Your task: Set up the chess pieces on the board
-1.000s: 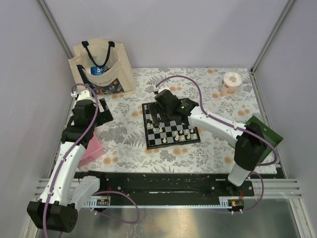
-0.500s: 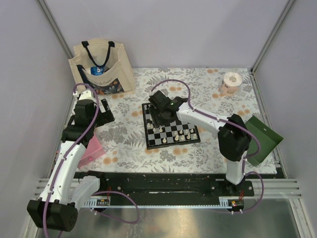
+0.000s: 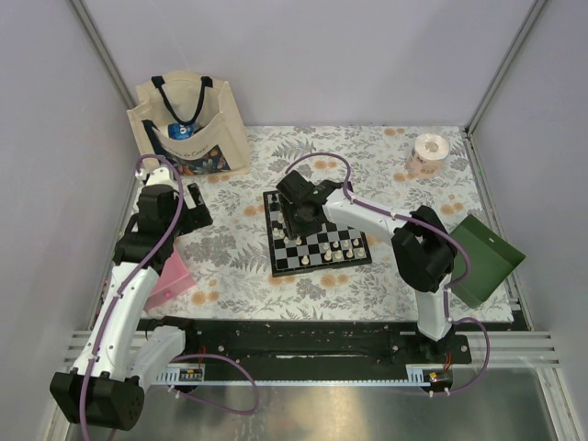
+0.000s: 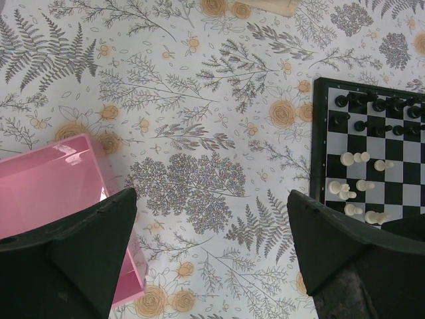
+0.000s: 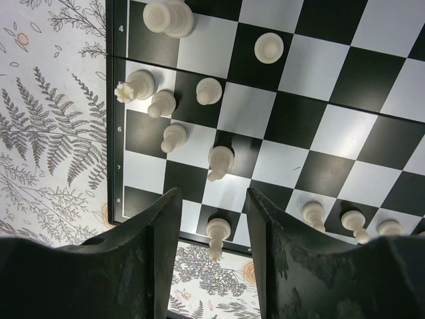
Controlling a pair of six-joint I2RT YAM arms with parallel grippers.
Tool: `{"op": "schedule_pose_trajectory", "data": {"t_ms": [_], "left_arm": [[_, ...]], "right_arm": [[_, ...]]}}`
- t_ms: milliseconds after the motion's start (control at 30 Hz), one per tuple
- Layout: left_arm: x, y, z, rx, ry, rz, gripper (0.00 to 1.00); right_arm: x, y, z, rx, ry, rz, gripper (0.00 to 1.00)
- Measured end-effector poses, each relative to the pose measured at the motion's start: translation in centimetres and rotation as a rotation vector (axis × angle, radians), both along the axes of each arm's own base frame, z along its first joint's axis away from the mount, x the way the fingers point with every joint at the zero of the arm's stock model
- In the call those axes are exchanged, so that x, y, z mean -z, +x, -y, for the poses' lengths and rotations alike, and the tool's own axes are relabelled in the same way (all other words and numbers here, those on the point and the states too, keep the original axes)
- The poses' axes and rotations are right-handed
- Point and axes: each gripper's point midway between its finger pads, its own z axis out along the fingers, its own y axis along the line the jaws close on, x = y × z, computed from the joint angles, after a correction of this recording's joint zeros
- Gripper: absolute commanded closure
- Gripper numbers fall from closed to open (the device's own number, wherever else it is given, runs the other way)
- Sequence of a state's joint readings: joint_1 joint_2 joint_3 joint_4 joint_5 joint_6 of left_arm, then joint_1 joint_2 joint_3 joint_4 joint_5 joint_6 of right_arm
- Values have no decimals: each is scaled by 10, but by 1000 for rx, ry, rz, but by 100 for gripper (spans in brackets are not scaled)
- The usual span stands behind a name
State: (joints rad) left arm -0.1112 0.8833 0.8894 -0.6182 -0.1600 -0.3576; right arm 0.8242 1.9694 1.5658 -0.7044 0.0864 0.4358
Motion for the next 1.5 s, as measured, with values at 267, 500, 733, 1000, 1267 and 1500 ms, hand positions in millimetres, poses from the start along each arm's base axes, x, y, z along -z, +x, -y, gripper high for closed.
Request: {"op": "schedule_pose_trajectory", "data": {"t_ms": [267, 500, 733, 1000, 1267, 1500], "left_arm": [[0, 0, 0, 2, -1, -1, 1], [-1, 0, 1, 3, -1, 3, 1], [-2, -1, 0, 4, -1, 8, 1], [-3, -1, 0, 4, -1, 11, 1], [-3, -1, 0, 4, -1, 11, 1], [-3, -1, 0, 4, -1, 11, 1]], "right_arm": [[9, 0, 0, 15, -11, -17, 53], [25, 1, 4, 26, -38, -44, 53], [32, 1, 5, 28, -49, -54, 54], [31, 2, 5, 28, -46, -52, 52], [26, 7, -1, 36, -26, -38, 57], [29, 7, 0, 39, -36, -39, 75]]}}
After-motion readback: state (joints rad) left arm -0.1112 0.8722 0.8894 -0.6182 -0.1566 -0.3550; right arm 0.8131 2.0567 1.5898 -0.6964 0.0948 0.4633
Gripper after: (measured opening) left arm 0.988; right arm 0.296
